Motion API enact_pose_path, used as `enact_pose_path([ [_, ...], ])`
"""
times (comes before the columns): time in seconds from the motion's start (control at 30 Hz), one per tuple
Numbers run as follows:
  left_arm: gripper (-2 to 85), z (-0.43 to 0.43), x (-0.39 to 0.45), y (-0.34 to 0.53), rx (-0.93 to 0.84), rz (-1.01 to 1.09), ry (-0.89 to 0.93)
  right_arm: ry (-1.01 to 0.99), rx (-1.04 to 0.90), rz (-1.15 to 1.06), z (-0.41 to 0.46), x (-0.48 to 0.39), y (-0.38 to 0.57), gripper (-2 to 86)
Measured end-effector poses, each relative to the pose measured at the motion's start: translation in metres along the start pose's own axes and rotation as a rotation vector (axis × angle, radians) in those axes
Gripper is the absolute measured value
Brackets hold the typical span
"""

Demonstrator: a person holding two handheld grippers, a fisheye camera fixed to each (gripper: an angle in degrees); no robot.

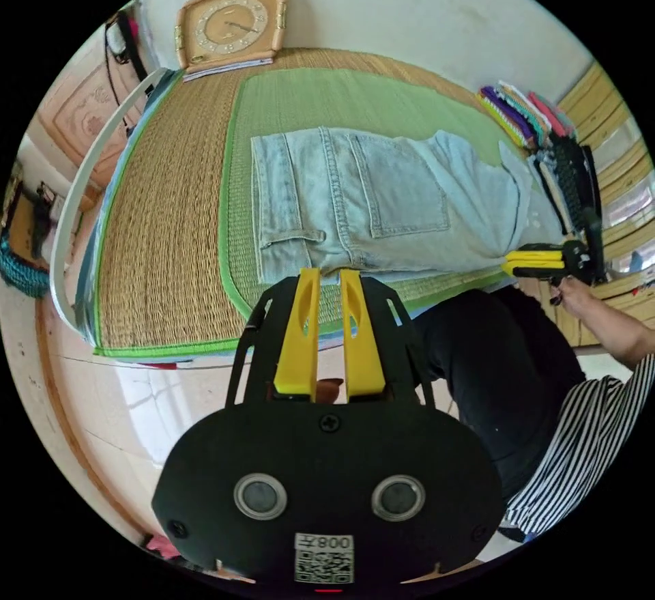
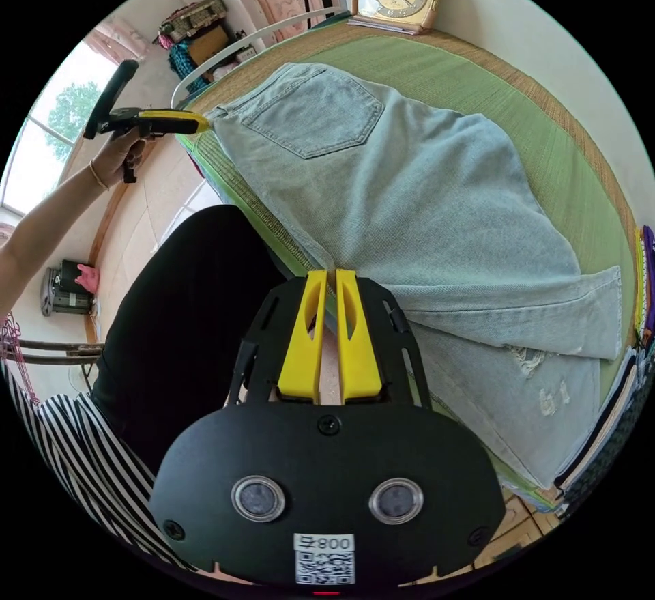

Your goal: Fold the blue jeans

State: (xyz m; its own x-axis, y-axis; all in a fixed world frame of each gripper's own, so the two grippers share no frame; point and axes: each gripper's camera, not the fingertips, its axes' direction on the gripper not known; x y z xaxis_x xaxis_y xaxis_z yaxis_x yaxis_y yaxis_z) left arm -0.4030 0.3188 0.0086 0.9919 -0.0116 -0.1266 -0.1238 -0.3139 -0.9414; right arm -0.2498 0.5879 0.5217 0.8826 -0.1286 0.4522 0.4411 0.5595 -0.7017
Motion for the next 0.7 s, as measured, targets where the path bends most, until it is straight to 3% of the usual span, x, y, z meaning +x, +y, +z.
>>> enact_pose_path([
  [0.13, 3.4, 0.010, 0.012, 0.003, 0.088, -0.006, 0.146, -0.051, 0.038, 0.045, -0.005, 0.022, 0.009, 3.5],
  [0.5, 3.2, 0.133, 0.138, -0.075, -0.042, 0.256, 0.399, -0.269, 0.108, 0.196, -0.029, 0.093, 0.031, 3.9],
  [0.63, 3.7, 0.163, 0.178, -0.104, -0.138, 0.395, 0.297, -0.382, 0.164, 0.293, -0.042, 0.128, 0.053, 3.1],
  [0.7, 4.2, 0.171, 0.188, -0.117, -0.126, 0.424, 0.333, -0.407, 0.180, 0.331, -0.050, 0.145, 0.065, 3.0],
])
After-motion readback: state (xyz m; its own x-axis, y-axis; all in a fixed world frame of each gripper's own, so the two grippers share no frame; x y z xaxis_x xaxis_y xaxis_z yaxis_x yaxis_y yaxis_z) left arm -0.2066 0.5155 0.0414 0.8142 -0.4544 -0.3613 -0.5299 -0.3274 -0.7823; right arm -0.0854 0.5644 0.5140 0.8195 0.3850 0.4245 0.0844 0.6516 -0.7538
